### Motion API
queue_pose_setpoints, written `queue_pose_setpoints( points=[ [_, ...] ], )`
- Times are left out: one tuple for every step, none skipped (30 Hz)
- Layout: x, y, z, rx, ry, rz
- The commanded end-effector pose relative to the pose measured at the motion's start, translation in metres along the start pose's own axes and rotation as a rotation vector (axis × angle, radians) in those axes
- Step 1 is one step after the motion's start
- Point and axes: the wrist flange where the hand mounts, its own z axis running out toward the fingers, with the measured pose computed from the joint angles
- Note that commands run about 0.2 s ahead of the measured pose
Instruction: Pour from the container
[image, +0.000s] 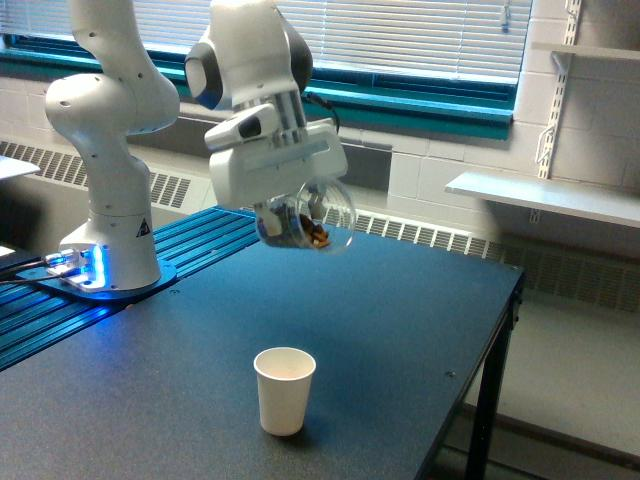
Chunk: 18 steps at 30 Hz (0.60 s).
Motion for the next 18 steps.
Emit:
queue_pose_setpoints(
  points=[
    [-0.001, 0.008, 0.009, -0.003, -0.010, -0.030],
    [0.000, 0.010, 0.011, -0.007, -0.014, -0.027],
    [0.000, 0.011, 0.013, -0.010, -0.016, -0.026],
    [0.000, 0.013, 0.015, -0.014, -0.018, -0.025],
    [0.000, 0.015, 0.017, -0.017, -0.020, -0.023],
    [0.002, 0.017, 0.018, -0.019, -0.021, -0.019],
    [0.003, 0.018, 0.019, -0.021, -0.021, -0.015],
    [0.004, 0.019, 0.020, -0.024, -0.023, -0.012],
    [0.005, 0.021, 0.022, -0.027, -0.024, -0.010],
    [0.006, 0.022, 0.023, -0.029, -0.025, -0.007],
    [0.007, 0.024, 0.024, -0.031, -0.027, -0.003],
    [0.008, 0.025, 0.026, -0.034, -0.029, -0.001],
    [0.009, 0.026, 0.028, -0.039, -0.032, 0.000],
    [0.009, 0.028, 0.030, -0.043, -0.035, 0.001],
    [0.009, 0.029, 0.032, -0.047, -0.039, 0.002],
    [0.009, 0.030, 0.034, -0.049, -0.041, 0.004],
    [0.009, 0.030, 0.035, -0.051, -0.045, 0.005],
    [0.008, 0.031, 0.037, -0.053, -0.049, 0.004]
  ],
)
